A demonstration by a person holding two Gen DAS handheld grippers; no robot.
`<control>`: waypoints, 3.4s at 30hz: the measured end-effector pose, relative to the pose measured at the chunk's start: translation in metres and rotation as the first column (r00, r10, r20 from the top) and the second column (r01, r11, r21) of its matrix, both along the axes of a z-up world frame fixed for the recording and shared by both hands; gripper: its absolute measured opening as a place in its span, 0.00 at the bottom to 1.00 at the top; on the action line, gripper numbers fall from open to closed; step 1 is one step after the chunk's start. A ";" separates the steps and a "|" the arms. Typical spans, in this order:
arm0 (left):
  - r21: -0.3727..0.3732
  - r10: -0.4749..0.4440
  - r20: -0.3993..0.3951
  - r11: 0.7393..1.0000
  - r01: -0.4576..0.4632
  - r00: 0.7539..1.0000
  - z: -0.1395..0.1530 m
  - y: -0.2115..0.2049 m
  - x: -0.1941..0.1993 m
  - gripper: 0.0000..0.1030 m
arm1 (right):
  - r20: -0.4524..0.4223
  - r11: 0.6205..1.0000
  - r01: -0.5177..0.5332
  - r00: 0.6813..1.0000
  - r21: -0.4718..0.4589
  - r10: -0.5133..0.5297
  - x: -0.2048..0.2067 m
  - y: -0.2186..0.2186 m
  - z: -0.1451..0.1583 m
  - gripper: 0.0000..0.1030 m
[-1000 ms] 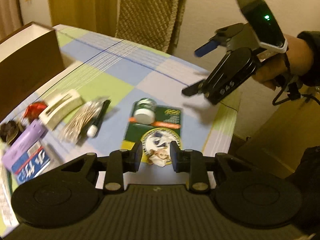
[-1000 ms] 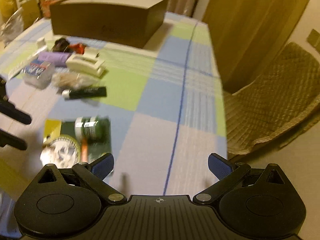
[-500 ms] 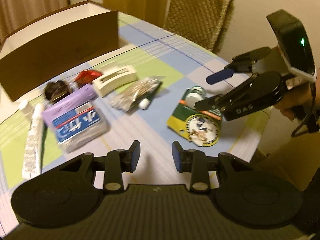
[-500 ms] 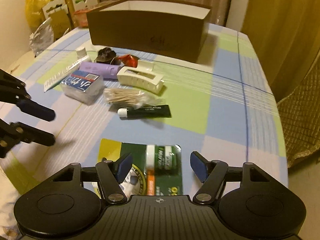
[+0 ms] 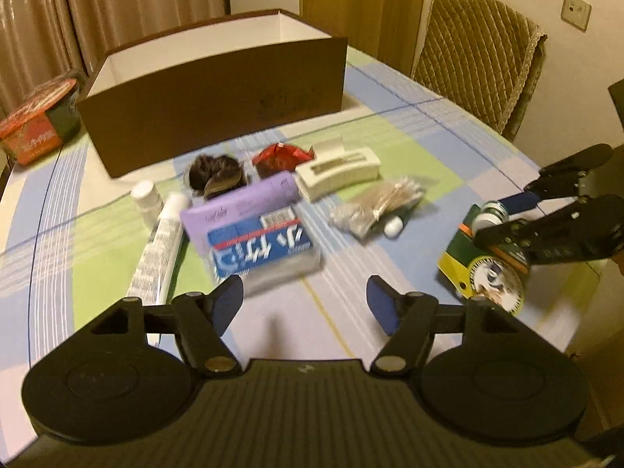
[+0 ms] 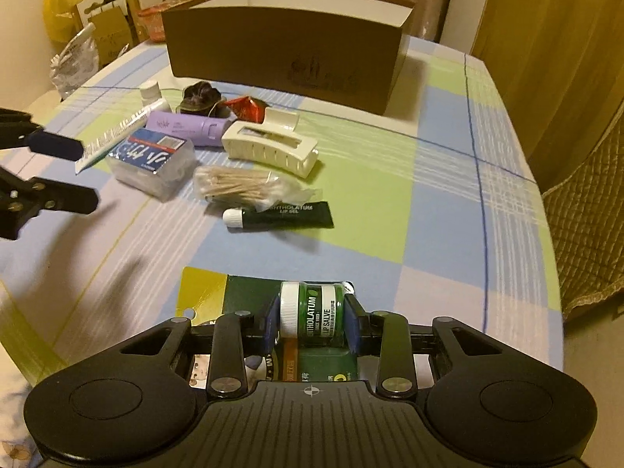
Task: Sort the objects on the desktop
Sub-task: 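Lift the green card package off the table with the right tool, then grasp the clear cotton swab bag with the left tool and lift it, then carry the swab bag with the left tool while the right tool carries the card to the box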
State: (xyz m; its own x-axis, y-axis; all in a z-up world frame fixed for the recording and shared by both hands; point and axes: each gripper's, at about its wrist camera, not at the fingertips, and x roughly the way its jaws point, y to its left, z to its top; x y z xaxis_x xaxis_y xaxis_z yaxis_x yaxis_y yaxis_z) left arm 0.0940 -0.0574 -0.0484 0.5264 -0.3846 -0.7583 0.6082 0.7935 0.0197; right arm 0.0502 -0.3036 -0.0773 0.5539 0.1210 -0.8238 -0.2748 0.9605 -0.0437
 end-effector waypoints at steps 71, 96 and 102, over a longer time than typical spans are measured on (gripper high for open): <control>0.170 -0.009 0.189 0.985 -0.024 0.982 0.064 0.015 -0.028 0.14 | 0.205 0.999 0.004 0.979 0.040 -0.012 -0.006 0.049 0.074 0.32; 0.114 0.079 0.243 0.987 -0.109 0.967 0.095 0.060 0.017 0.14 | 0.293 1.000 0.001 0.956 0.010 -0.004 0.048 0.086 0.123 0.32; 0.122 0.100 0.245 0.984 -0.133 0.964 0.100 0.044 0.063 0.14 | 0.307 0.998 -0.004 0.952 0.059 -0.015 0.113 0.071 0.135 0.32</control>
